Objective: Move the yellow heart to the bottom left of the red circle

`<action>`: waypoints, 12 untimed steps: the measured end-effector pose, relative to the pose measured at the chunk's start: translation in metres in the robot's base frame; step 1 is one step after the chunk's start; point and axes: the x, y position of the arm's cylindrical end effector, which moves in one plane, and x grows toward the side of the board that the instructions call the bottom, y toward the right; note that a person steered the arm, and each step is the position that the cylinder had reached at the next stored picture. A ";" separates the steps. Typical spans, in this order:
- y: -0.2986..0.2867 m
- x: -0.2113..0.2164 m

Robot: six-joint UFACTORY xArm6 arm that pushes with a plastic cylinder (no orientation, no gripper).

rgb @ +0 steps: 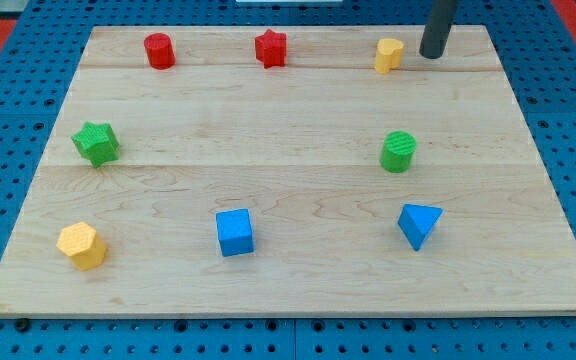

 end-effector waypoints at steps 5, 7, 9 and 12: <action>-0.056 0.025; -0.038 0.041; -0.044 0.047; -0.176 0.056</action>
